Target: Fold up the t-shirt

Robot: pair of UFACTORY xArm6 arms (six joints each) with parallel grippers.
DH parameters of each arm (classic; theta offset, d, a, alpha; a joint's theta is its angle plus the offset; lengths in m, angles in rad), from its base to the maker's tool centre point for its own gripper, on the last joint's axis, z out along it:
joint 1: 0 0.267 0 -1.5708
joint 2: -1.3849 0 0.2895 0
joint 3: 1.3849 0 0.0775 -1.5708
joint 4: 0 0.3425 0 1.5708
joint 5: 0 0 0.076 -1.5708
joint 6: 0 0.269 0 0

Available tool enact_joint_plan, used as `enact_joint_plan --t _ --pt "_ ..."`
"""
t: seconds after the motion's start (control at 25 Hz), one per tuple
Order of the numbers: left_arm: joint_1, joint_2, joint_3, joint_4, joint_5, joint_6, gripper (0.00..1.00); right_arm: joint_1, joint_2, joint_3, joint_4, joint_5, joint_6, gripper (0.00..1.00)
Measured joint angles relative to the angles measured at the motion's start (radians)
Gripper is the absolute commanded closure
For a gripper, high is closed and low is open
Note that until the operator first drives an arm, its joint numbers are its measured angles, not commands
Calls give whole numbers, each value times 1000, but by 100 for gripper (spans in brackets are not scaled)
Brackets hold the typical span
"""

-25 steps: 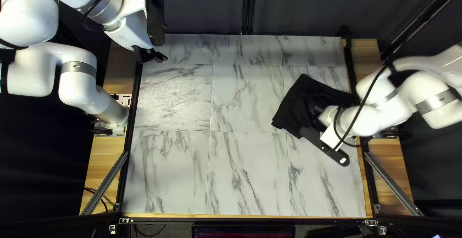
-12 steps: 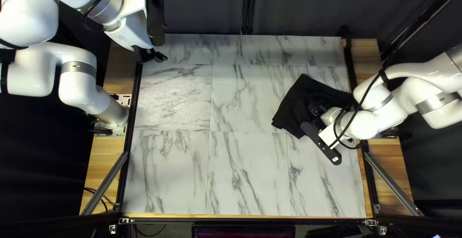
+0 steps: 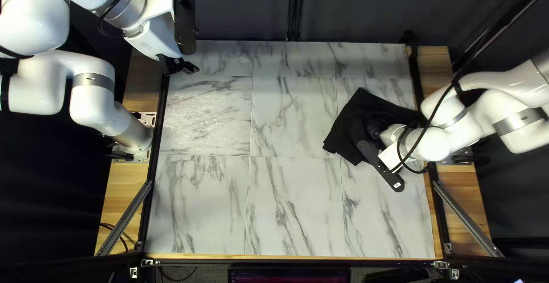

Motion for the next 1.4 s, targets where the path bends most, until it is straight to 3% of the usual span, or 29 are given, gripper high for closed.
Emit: enact_joint_plan --t 0.24,0.28,0.32,1.12,1.16,1.2,1.24,1.4 --pt "0 0 0 0 0 0 0 -3 -6 3 2 -6 -4 0" --pt "0 0 0 0 0 0 0 -1 -9 3 2 -4 -2 10" --pt "0 0 0 0 0 0 0 1 -11 4 2 -2 2 100" --pt "0 0 0 0 0 0 0 14 -23 6 -21 12 28 100" --pt "0 0 0 0 0 0 0 16 -26 6 -21 15 30 94" --pt "0 0 0 0 0 0 0 18 -29 7 -21 18 32 10" --pt "0 0 0 0 0 0 0 19 -32 9 -21 19 33 0" --pt "0 0 0 0 0 0 0 20 -37 12 -19 14 34 0"
